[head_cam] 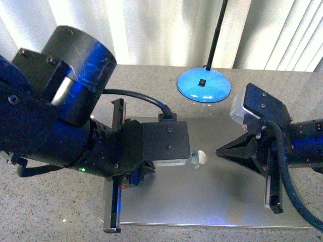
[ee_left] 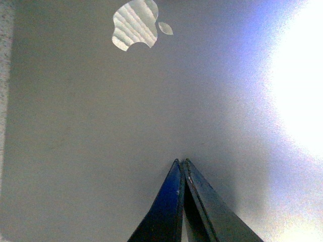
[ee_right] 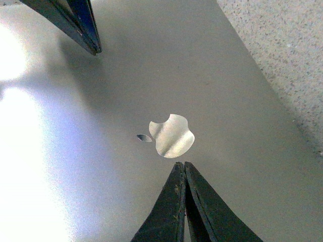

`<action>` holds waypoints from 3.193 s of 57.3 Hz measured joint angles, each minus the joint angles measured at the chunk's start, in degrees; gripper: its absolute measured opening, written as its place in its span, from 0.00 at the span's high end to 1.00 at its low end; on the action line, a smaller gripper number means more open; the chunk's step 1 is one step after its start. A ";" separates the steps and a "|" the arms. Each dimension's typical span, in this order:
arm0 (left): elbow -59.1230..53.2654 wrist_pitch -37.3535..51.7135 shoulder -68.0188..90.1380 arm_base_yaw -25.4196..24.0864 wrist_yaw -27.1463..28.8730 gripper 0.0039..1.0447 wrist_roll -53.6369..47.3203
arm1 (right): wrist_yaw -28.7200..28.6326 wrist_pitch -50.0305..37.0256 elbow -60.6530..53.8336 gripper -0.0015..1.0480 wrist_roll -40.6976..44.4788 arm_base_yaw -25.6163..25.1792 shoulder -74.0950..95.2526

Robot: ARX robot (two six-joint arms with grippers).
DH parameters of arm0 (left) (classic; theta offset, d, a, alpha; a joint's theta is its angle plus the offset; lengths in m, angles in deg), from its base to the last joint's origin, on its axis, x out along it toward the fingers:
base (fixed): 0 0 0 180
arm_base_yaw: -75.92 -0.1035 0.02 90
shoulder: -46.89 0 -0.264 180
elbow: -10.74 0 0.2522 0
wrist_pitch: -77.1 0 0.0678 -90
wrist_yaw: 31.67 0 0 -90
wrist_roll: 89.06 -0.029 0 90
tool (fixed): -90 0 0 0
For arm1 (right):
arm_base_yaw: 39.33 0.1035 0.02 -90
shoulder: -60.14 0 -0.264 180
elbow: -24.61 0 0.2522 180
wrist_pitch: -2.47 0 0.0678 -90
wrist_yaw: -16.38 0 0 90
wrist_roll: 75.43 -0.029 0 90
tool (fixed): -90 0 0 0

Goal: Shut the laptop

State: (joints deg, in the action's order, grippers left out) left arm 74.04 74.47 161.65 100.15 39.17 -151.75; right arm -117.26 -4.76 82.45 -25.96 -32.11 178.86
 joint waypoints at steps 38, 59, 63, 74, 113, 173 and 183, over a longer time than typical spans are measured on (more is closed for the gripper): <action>-0.48 -2.75 -3.30 -1.53 -0.90 0.97 1.66 | -0.04 0.07 -0.63 0.97 -3.76 0.83 -1.22; -0.42 -2.10 -18.05 -7.93 -5.20 0.97 6.25 | 2.08 -7.37 -1.46 0.97 -13.44 0.00 -14.01; -1.42 -0.04 -22.40 -9.99 -7.45 0.97 8.57 | 5.92 -13.22 -2.21 0.97 -17.68 -0.35 -16.83; -8.46 7.58 -38.03 -17.97 -13.03 0.97 17.18 | 16.50 -21.68 -7.10 0.97 -29.70 -2.01 -27.39; -36.17 20.59 -69.26 -47.67 -3.50 0.97 60.83 | 43.54 -19.78 -32.04 0.97 -48.54 -7.21 -65.00; -47.98 5.09 -98.86 -24.20 19.15 0.97 62.77 | 43.56 -1.01 -43.74 0.97 -48.83 -7.23 -96.74; -47.98 2.29 -101.59 -24.20 19.15 0.97 62.75 | 43.58 2.45 -43.74 0.97 -48.83 -7.23 -100.39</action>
State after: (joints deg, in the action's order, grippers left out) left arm 26.07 76.77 60.06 75.95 58.32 -89.00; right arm -73.68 -2.31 38.71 -74.79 -39.34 78.47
